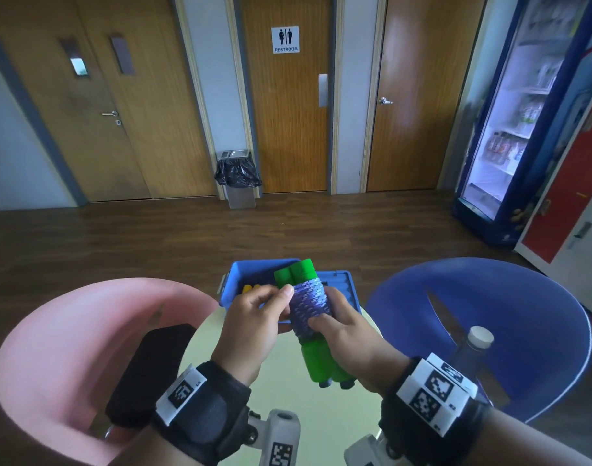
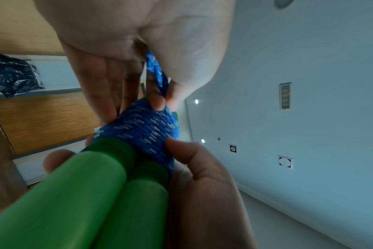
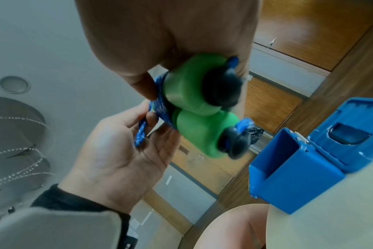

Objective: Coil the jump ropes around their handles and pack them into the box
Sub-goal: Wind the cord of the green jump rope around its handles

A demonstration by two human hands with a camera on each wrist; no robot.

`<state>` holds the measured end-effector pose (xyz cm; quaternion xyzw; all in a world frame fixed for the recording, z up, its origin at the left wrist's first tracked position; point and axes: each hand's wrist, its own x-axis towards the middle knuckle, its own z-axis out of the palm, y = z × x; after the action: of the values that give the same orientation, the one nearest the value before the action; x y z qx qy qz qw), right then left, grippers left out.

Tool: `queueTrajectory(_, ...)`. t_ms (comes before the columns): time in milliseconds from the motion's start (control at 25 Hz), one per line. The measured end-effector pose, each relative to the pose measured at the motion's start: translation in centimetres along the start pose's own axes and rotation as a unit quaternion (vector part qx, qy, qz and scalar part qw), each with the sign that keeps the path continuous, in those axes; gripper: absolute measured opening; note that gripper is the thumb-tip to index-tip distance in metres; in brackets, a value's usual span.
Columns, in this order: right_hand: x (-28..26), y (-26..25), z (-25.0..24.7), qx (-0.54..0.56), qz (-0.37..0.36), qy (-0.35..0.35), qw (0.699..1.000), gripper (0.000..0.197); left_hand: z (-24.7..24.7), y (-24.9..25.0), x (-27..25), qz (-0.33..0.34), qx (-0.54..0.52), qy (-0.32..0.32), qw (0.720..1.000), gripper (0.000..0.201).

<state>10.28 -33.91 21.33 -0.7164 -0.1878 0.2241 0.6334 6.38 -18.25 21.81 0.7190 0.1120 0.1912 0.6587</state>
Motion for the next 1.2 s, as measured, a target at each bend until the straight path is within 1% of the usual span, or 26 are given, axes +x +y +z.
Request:
queueTrajectory(80, -0.1, -0.2, -0.2, 0.025, -0.004, 0.003, 1.0, 0.024, -0.1, 0.2, 0.0, -0.017, -0.041, 0.003, 0.999, 0.043)
queueTrajectory(200, 0.1, -0.4, -0.5, 0.115, 0.014, -0.024, 0.993, 0.03, -0.3, 0.5, -0.1, -0.027, -0.091, 0.011, 0.995, 0.036)
queueTrajectory(280, 0.1, -0.4, -0.9, 0.165, 0.025, -0.053, 0.985, 0.033, -0.4, 0.6, -0.4, -0.02, -0.101, 0.006, 0.995, 0.034)
queueTrajectory(400, 0.0, -0.5, -1.0, 0.205, 0.036, -0.092, 0.974, 0.038, -0.9, 0.9, -0.7, -0.02, -0.102, -0.002, 0.995, 0.036)
queueTrajectory(480, 0.1, -0.5, -1.1, 0.219, 0.051, -0.117, 0.967, 0.046, -1.2, 1.0, -0.8, -0.019, -0.098, -0.008, 0.995, 0.037)
queueTrajectory(560, 0.0, -0.9, -1.0, 0.218, 0.057, -0.125, 0.966, 0.045, -1.4, 1.2, -0.9, -0.005, -0.079, -0.012, 0.997, 0.036)
queueTrajectory(600, 0.0, -1.0, -0.8, 0.205, 0.047, -0.115, 0.971, 0.041, -1.4, 1.3, -0.9, 0.005, -0.066, -0.013, 0.998, 0.039)
queueTrajectory(680, -0.1, -1.3, -0.5, 0.133, 0.017, -0.074, 0.988, 0.04, -1.2, 1.7, -1.0, 0.014, -0.05, -0.009, 0.999, 0.045)
queueTrajectory(760, 0.2, -1.6, -0.6, 0.07, 0.015, -0.031, 0.997, 0.038, -0.9, 1.8, -1.0, 0.009, -0.045, -0.008, 0.999, 0.045)
queueTrajectory(800, 0.5, -1.9, -0.7, 0.073, 0.037, -0.024, 0.996, 0.035, -0.7, 1.7, -1.0, 0.005, -0.04, -0.008, 0.999, 0.045)
queueTrajectory(880, 0.8, -2.3, -0.9, 0.112, 0.102, -0.029, 0.988, 0.031, -0.1, 1.3, -1.2, 0.007, -0.024, -0.01, 1.0, 0.038)
queueTrajectory(920, 0.8, -2.3, -0.9, 0.128, 0.115, -0.021, 0.985, 0.031, 0.2, 1.3, -1.3, 0.014, -0.016, -0.011, 1.0, 0.035)
queueTrajectory(1000, 1.0, -2.1, -0.7, 0.122, 0.095, 0.016, 0.988, 0.036, 0.7, 1.4, -1.2, 0.023, -0.015, -0.019, 0.999, 0.033)
queueTrajectory(1080, 1.0, -1.7, -0.5, 0.097, 0.063, 0.055, 0.992, 0.047, 1.0, 1.9, -1.1, 0.0, -0.053, -0.027, 0.998, 0.032)
queueTrajectory(1120, 0.9, -1.6, -0.5, 0.095, 0.054, 0.068, 0.992, 0.049, 1.1, 2.0, -1.1, -0.024, -0.085, -0.032, 0.996, 0.032)
queueTrajectory(1200, 0.6, -1.5, -0.7, 0.105, 0.049, 0.081, 0.99, 0.045, 1.2, 2.1, -1.1, -0.082, -0.164, -0.041, 0.982, 0.034)
